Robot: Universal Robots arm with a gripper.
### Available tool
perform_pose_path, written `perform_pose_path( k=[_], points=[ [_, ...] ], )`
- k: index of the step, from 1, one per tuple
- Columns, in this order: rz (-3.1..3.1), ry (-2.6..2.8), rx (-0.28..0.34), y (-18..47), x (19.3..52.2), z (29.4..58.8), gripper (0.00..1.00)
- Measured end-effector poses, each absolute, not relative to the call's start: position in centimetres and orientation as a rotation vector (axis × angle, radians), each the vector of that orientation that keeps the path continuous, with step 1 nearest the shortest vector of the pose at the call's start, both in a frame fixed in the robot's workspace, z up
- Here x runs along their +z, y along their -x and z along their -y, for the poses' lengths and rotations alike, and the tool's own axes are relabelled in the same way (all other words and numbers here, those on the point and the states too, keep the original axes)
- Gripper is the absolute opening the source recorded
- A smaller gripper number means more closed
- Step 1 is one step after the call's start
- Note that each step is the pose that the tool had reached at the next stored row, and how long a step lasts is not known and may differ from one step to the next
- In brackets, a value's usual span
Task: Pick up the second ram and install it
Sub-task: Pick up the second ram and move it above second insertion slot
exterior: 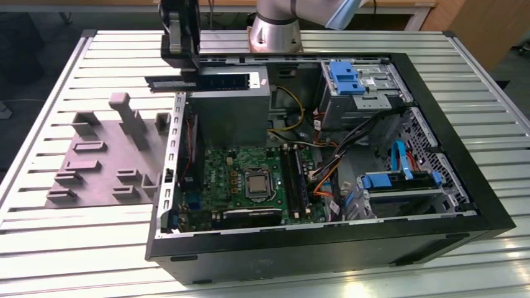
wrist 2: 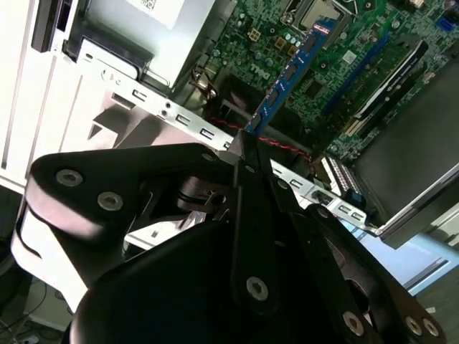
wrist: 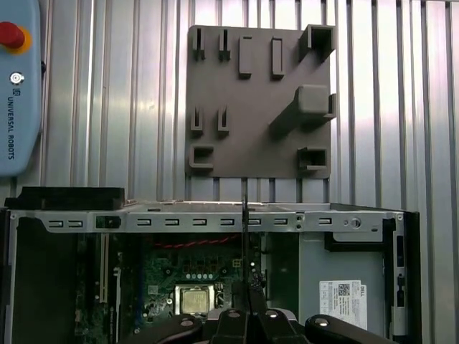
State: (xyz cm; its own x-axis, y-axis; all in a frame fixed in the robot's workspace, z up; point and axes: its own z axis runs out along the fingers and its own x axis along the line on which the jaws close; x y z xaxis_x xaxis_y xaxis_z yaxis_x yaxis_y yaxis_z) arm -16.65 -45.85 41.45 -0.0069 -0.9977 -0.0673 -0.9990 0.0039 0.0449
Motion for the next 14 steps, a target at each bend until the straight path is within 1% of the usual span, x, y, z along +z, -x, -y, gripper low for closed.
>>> perform_pose_path(
  k=[14],
  points=[
    [-2.214,2.202,0.124,14.7,41.4,45.9,0.12]
  ],
)
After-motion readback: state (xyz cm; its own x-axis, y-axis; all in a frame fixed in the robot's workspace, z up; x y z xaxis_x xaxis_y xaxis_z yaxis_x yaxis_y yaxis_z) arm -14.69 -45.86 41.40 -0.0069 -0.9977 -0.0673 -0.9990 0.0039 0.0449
